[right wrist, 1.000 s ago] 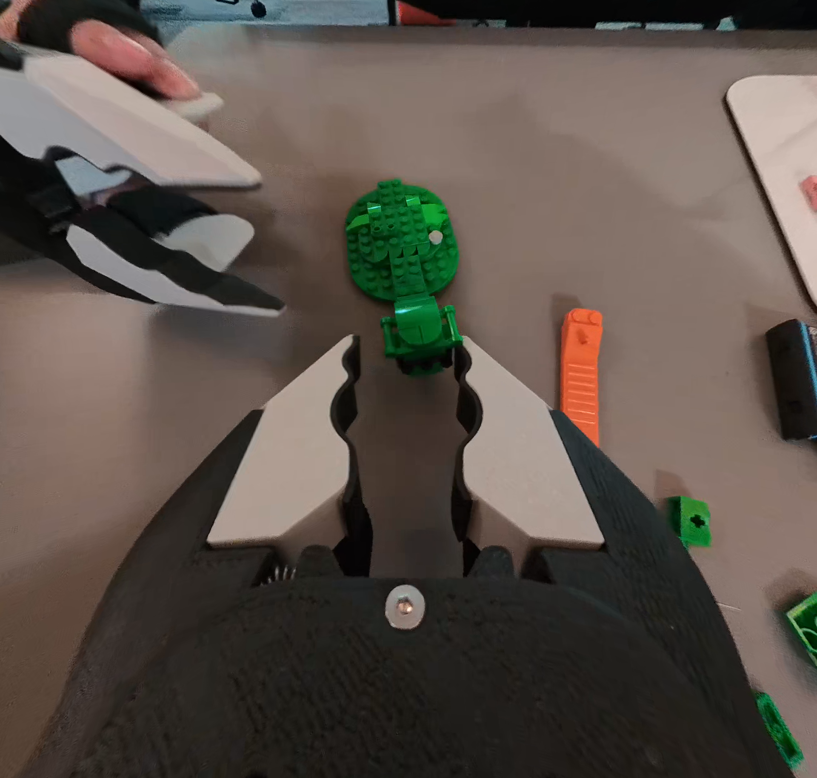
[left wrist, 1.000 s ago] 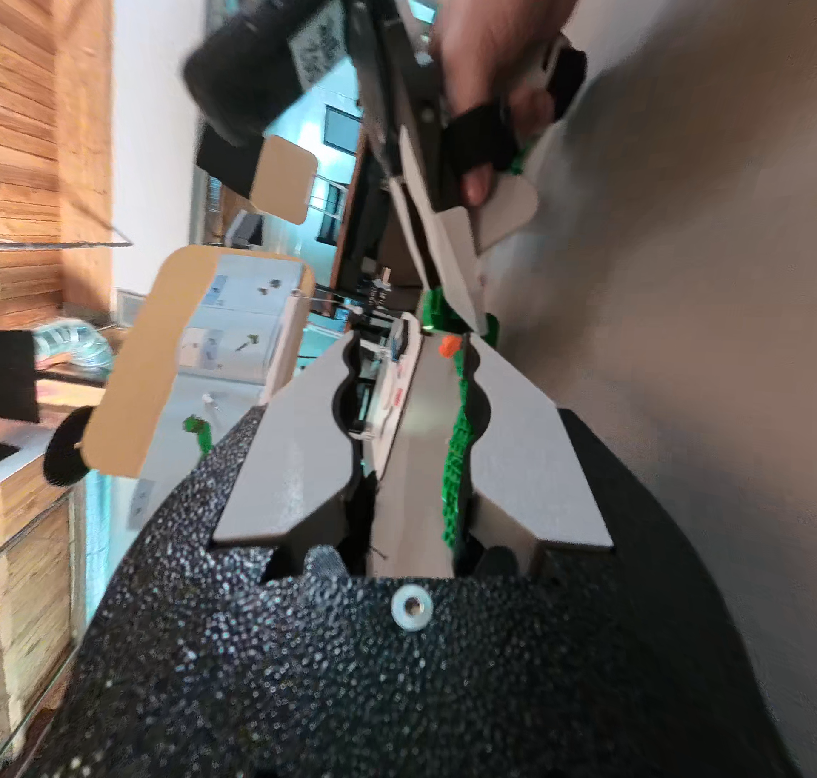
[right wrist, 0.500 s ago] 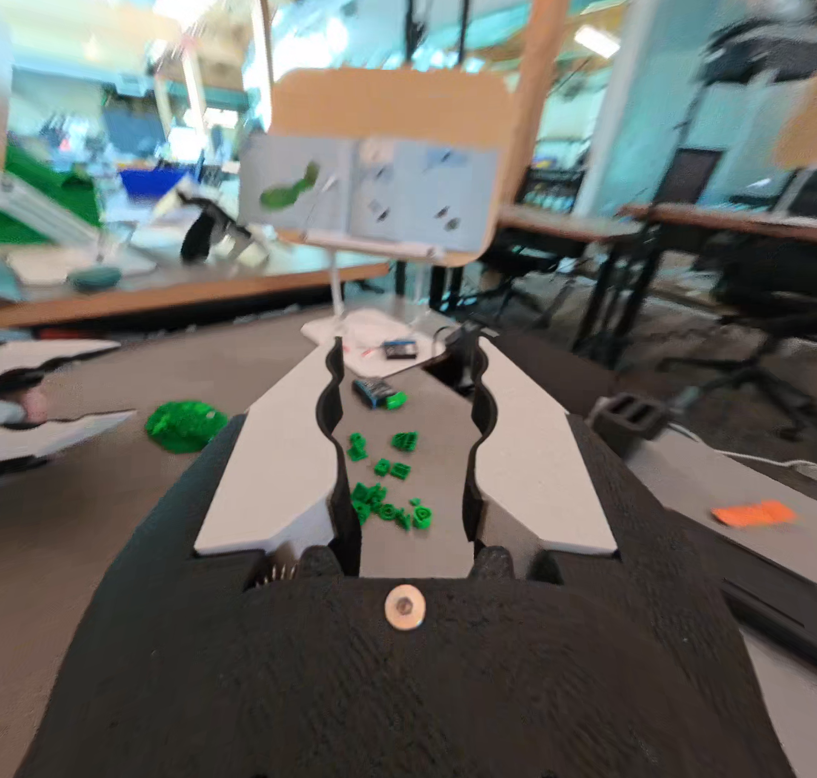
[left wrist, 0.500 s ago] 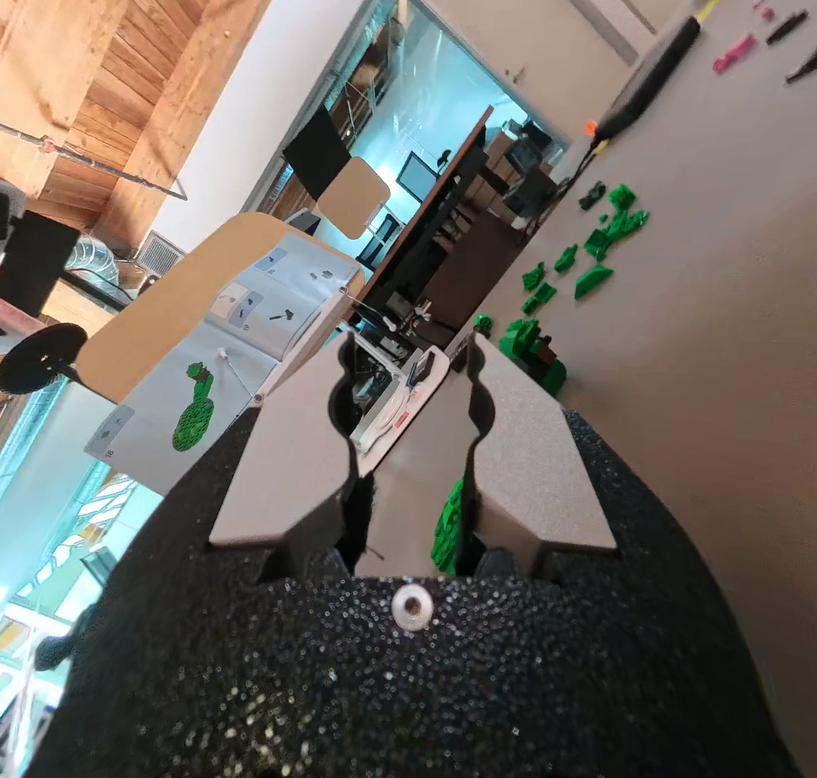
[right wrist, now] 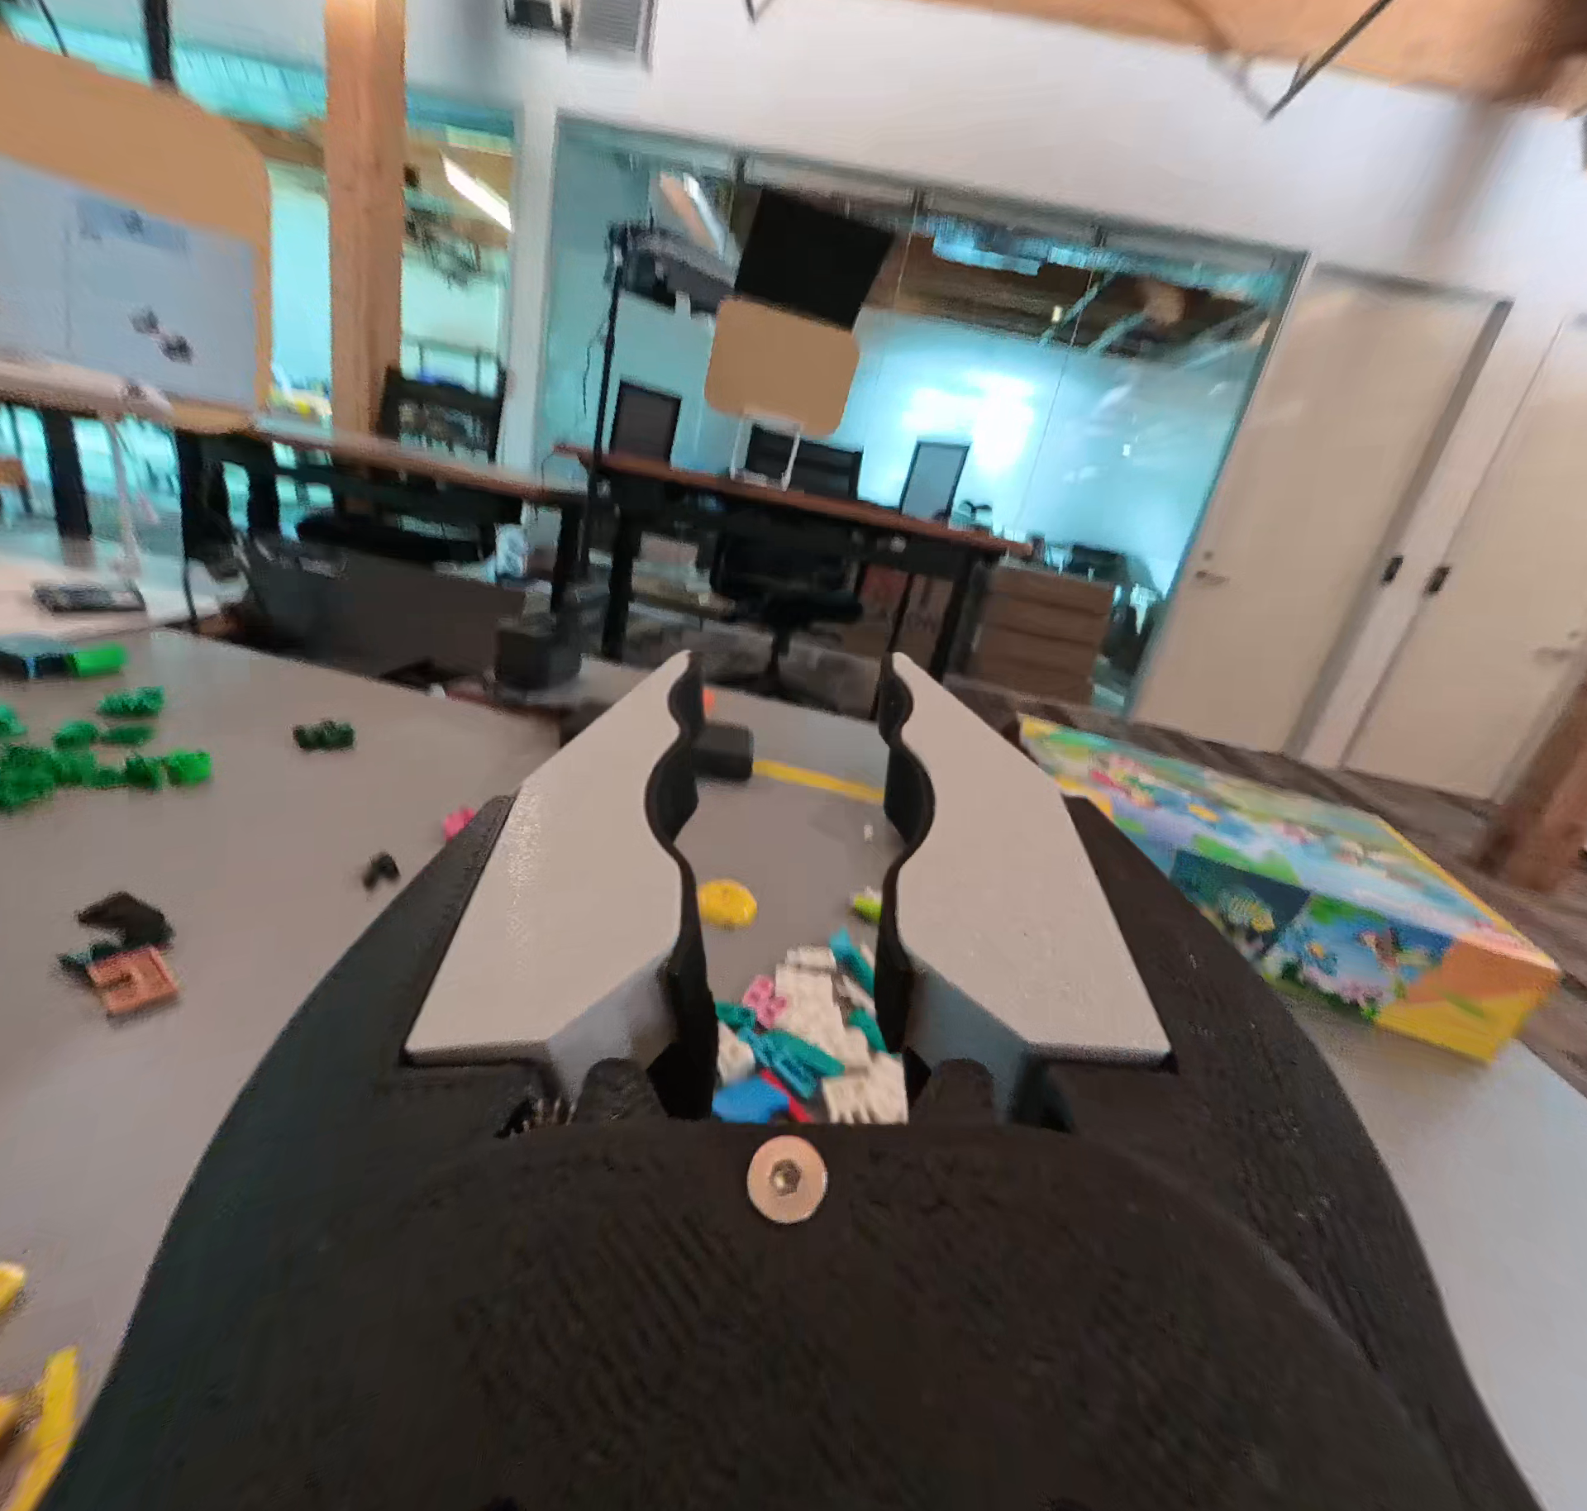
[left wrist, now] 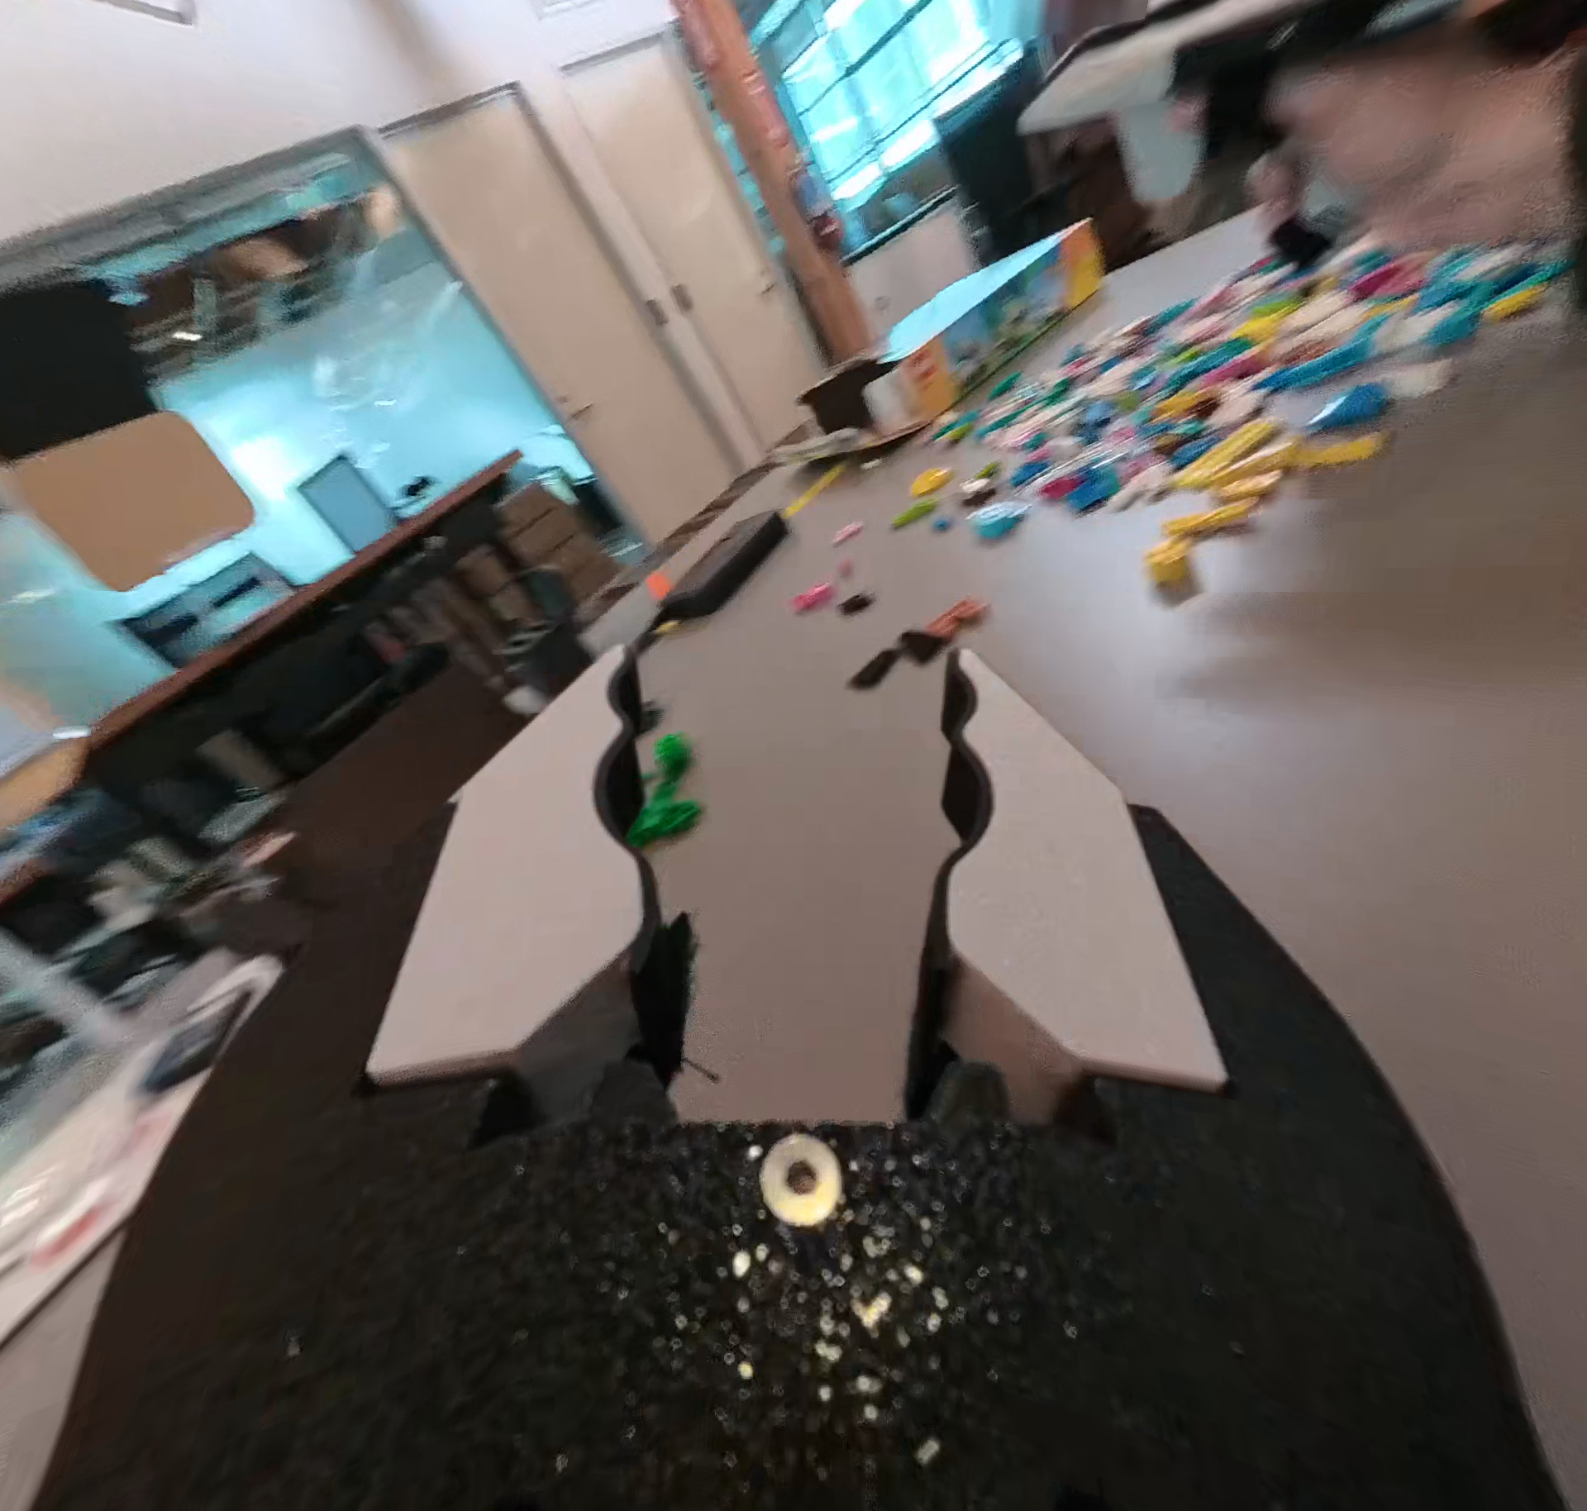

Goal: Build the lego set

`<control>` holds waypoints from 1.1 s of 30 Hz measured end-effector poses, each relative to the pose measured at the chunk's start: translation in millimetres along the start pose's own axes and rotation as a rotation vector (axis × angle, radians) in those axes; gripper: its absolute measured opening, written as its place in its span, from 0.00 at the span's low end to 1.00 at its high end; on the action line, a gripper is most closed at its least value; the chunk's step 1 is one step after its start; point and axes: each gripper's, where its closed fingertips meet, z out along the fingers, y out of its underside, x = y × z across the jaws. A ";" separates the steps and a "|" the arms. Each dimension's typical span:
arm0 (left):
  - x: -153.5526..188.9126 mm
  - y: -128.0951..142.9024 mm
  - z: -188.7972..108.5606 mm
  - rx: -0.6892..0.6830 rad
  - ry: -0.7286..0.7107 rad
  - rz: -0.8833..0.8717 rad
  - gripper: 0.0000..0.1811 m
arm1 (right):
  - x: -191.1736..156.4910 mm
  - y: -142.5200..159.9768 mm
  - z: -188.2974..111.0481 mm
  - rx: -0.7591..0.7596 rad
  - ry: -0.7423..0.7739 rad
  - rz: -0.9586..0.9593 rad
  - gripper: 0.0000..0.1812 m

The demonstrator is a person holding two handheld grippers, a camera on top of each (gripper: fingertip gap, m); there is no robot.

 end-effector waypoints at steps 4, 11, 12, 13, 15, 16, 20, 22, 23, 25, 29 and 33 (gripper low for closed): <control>23.0 -10.0 40.7 0.036 0.081 -0.078 0.44 | -3.0 27.2 2.9 -0.110 -0.042 -0.096 0.18; -17.9 -14.5 87.4 0.094 -0.141 -0.157 0.41 | -93.6 64.6 11.1 -0.407 -0.492 0.009 0.15; -25.7 -15.1 88.6 0.112 -0.175 -0.166 0.40 | -109.2 70.9 13.3 -0.469 -0.566 0.004 0.13; -33.2 -15.4 88.6 0.130 -0.202 -0.185 0.39 | -123.0 79.0 17.6 -0.542 -0.632 -0.011 0.12; -43.9 -17.1 86.9 0.166 -0.221 -0.256 0.40 | -145.9 89.1 36.3 -0.653 -0.718 -0.024 0.13; -47.3 -19.3 83.8 0.185 -0.223 -0.281 0.41 | -158.9 87.2 50.3 -0.665 -0.752 0.013 0.13; -58.7 -25.1 64.3 0.229 -0.249 -0.235 0.38 | -207.7 86.1 112.3 -0.708 -0.848 0.168 0.11; -68.7 -23.8 57.6 0.227 -0.288 -0.202 0.36 | -222.4 106.3 139.3 -0.762 -0.859 0.118 0.10; -75.8 -24.1 55.7 0.235 -0.311 -0.211 0.36 | -228.6 116.3 150.7 -0.792 -0.868 0.120 0.09; -86.1 -20.4 55.5 0.248 -0.336 -0.272 0.36 | -240.4 127.8 172.0 -0.838 -0.887 0.263 0.08; -96.4 -5.6 56.8 0.220 -0.364 -0.295 0.36 | -260.5 140.7 193.0 -0.933 -0.953 0.475 0.10; -114.9 -2.8 42.4 0.231 -0.485 -0.247 0.30 | -266.1 163.1 193.3 -1.047 -0.925 0.333 0.09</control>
